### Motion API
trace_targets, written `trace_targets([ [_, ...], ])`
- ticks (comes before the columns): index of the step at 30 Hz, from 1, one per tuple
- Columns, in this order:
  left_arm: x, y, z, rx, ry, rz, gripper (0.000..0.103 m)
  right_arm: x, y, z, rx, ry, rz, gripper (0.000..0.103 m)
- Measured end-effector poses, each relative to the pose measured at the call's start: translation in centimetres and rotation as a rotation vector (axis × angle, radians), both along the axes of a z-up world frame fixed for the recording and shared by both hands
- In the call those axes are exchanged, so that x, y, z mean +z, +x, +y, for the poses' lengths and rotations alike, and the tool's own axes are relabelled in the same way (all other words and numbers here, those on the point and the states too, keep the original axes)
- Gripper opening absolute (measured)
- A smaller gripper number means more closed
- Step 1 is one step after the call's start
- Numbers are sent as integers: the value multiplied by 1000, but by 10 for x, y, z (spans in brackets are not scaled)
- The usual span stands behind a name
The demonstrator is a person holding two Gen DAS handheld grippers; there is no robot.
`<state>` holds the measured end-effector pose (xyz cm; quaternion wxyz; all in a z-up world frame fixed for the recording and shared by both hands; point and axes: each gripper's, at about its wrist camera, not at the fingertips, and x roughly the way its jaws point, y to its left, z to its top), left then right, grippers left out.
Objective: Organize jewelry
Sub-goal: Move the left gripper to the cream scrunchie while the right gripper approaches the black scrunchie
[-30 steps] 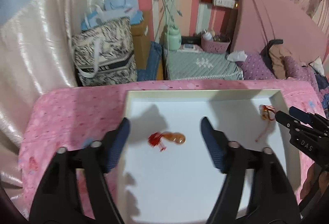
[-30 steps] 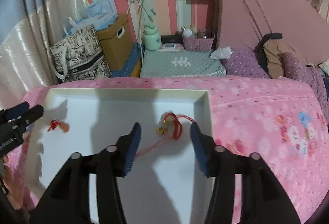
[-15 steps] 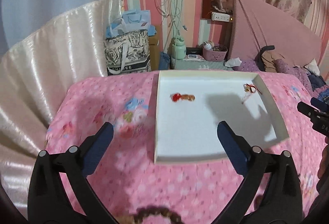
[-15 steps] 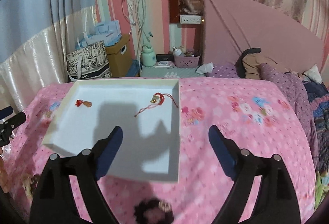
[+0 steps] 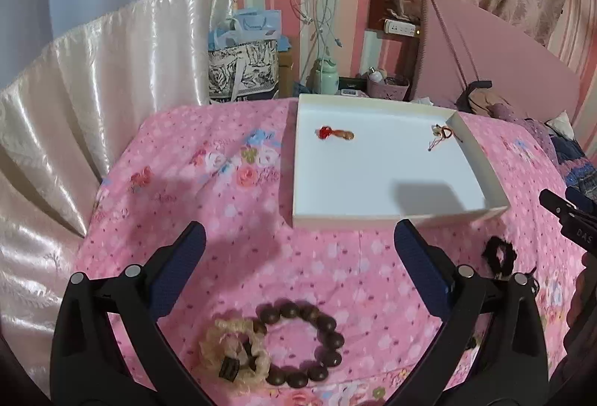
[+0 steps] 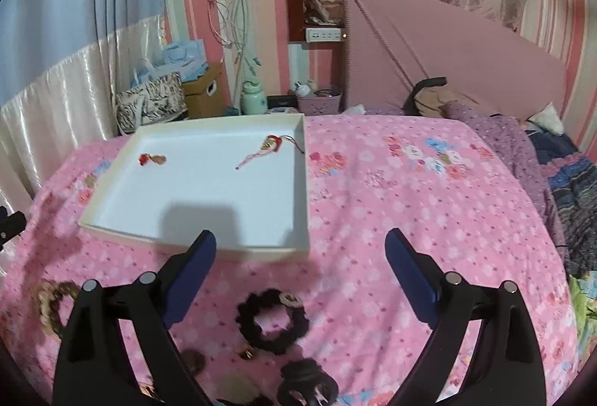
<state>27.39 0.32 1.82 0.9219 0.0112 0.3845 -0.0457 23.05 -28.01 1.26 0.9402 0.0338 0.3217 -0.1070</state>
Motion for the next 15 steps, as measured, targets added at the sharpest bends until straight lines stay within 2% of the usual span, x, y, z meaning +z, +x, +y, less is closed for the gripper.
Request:
trace_targets([
  [5, -5, -18, 8, 6, 5, -13, 100, -8, -20, 8, -20, -20, -18, 92],
  [15, -18, -40, 29, 18, -11, -4, 100, -24, -35, 8, -44, -14, 3, 92],
])
